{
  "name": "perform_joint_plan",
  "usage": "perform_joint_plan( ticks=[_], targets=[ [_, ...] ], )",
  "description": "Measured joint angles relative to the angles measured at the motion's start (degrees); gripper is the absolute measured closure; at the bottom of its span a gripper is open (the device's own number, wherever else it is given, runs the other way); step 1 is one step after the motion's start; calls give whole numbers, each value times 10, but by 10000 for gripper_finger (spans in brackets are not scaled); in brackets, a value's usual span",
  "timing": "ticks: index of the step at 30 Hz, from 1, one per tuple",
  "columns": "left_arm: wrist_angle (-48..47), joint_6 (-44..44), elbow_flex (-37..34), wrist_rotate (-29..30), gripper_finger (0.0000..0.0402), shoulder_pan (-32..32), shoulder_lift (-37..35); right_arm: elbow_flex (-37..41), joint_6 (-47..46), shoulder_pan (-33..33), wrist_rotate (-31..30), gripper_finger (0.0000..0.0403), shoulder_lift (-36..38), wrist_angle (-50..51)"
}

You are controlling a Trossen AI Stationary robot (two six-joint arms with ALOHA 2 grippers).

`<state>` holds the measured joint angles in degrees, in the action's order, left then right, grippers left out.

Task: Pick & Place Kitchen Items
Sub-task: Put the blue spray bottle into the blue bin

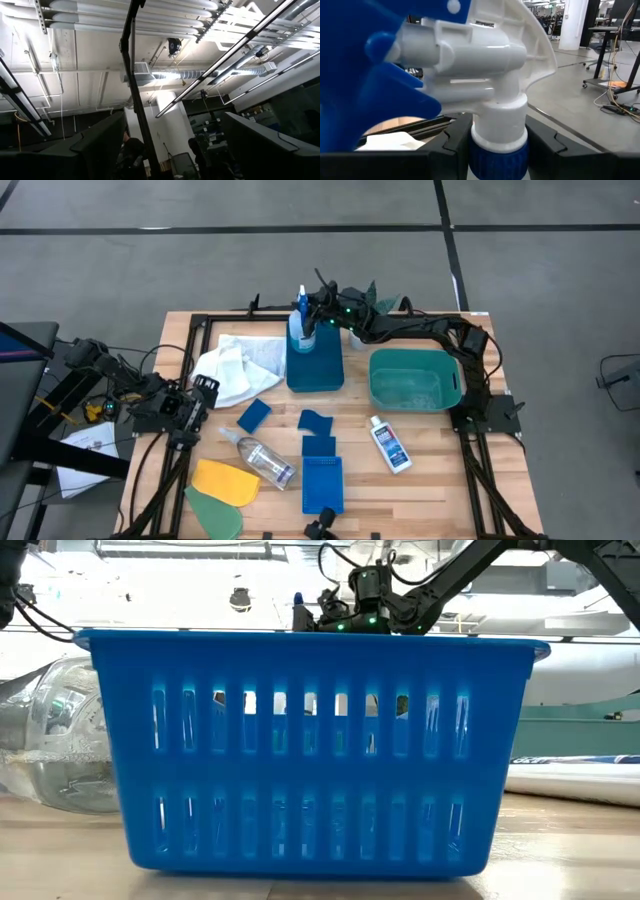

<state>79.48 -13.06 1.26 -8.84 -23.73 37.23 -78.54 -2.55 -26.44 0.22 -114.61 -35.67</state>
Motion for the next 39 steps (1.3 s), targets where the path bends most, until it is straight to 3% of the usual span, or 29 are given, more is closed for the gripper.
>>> perform_joint_plan(
  ticks=[13,24,39],
  targets=[
    [0,0,0,0,74,0,0,1,13,0,-1,273,-1,6],
    [0,0,0,0,74,0,0,1,6,0,-2,168,0,12],
    [0,0,0,0,74,0,0,2,22,1,11,158,0,54]
  ],
)
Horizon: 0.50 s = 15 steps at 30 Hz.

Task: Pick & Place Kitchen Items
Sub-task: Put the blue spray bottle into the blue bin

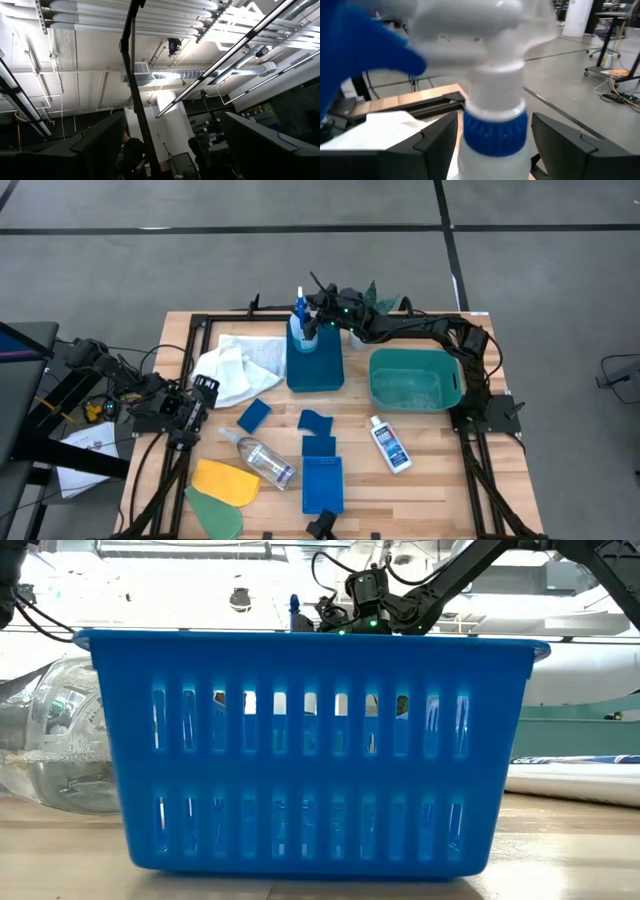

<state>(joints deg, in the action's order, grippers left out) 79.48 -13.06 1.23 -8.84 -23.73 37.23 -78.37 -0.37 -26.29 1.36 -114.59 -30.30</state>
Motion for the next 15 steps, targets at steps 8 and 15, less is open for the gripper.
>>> perform_joint_plan(
  ticks=[8,15],
  targets=[
    [-1,0,0,0,74,0,0,0,11,5,4,157,0,10],
    [-5,0,0,0,74,0,0,0,38,5,12,157,1,48]
  ],
)
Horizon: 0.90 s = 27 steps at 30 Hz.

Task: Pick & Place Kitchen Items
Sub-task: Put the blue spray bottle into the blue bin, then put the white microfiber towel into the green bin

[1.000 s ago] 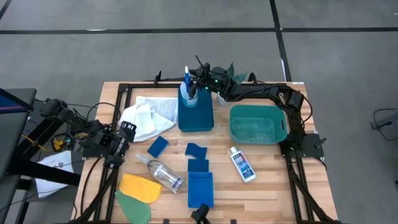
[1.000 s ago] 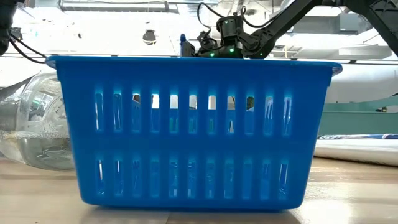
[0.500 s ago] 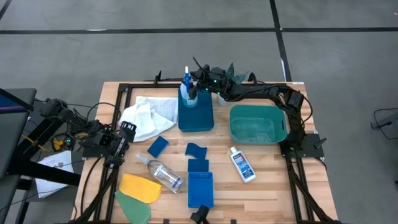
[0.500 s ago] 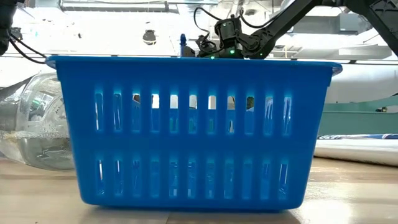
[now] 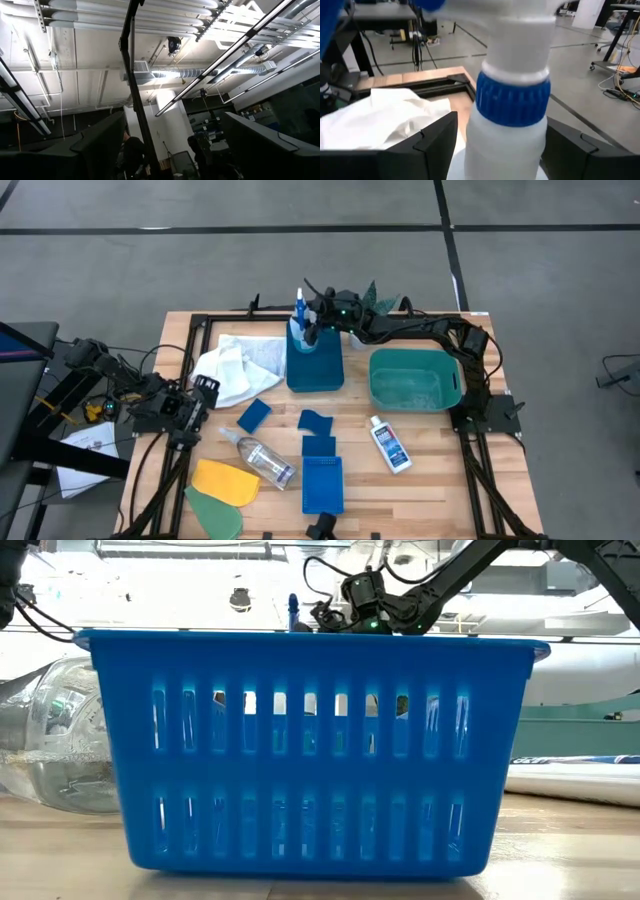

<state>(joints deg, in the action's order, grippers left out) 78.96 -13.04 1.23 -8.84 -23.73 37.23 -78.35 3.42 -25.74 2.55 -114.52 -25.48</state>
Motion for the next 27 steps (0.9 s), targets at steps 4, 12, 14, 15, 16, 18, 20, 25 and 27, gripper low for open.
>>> perform_joint_plan(
  ticks=[4,12,14,15,16,18,20,25,27],
  targets=[
    [-1,2,0,0,74,0,0,1,9,0,0,157,20,25],
    [-1,4,0,0,74,0,0,0,16,-1,1,157,94,147],
    [-1,4,0,0,74,0,0,0,18,-1,1,157,107,199],
    [-1,4,0,0,74,0,0,0,21,1,1,157,113,220],
    [-1,4,0,0,74,0,0,0,25,2,0,157,119,244],
    [-1,4,0,0,74,0,0,0,27,5,1,157,132,292],
    [-1,4,0,0,74,0,0,0,28,10,1,157,145,335],
    [-1,4,0,0,74,0,0,0,18,32,3,157,188,443],
    [-1,4,0,0,74,0,0,0,8,50,4,157,211,483]
  ],
)
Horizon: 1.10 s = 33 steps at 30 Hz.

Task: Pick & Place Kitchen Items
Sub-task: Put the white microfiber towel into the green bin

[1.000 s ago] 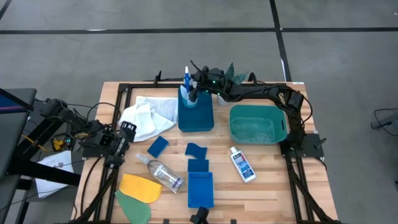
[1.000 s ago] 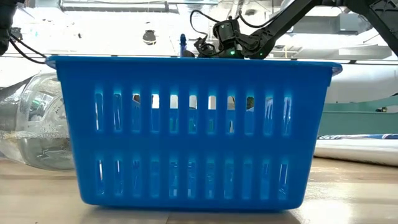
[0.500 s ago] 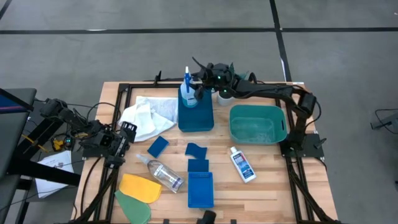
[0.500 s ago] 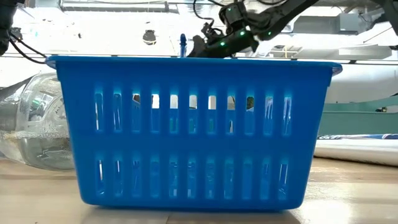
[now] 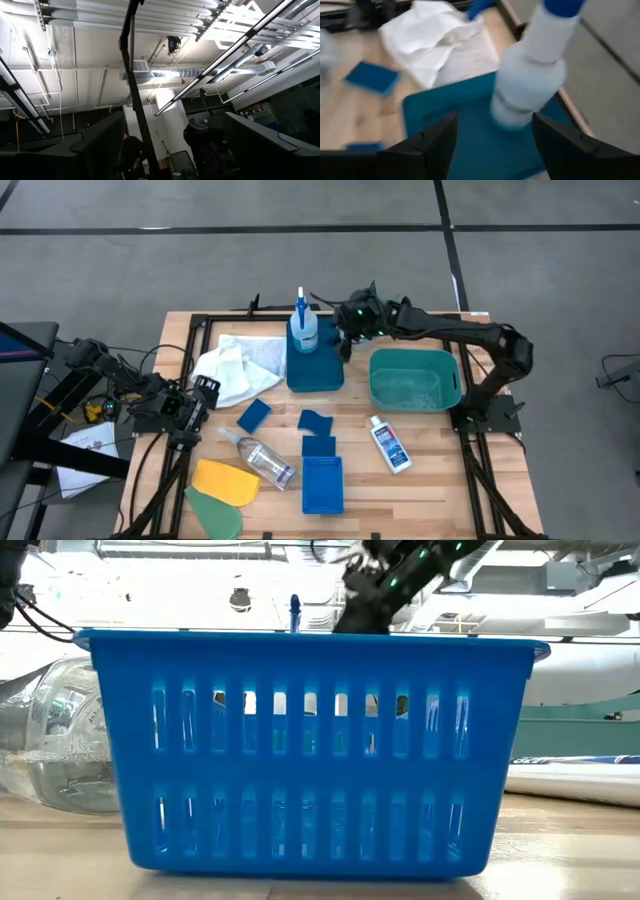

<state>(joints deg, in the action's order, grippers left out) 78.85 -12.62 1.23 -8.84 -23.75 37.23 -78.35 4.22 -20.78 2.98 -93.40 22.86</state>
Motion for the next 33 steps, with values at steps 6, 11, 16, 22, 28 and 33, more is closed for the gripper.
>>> perform_joint_plan(
  ticks=[6,11,16,22,28,33],
  targets=[
    [0,0,0,0,74,0,0,0,-41,94,0,157,80,63],
    [0,9,0,0,74,0,0,15,-96,217,-96,157,133,85],
    [0,10,0,0,74,0,0,81,-200,354,-288,157,191,81],
    [-1,11,0,27,74,0,0,184,-370,509,-548,157,273,91],
    [-6,10,2,90,74,0,0,255,-462,622,-698,157,362,103],
    [-52,10,27,89,74,0,0,261,-463,682,-761,157,416,100]
  ],
)
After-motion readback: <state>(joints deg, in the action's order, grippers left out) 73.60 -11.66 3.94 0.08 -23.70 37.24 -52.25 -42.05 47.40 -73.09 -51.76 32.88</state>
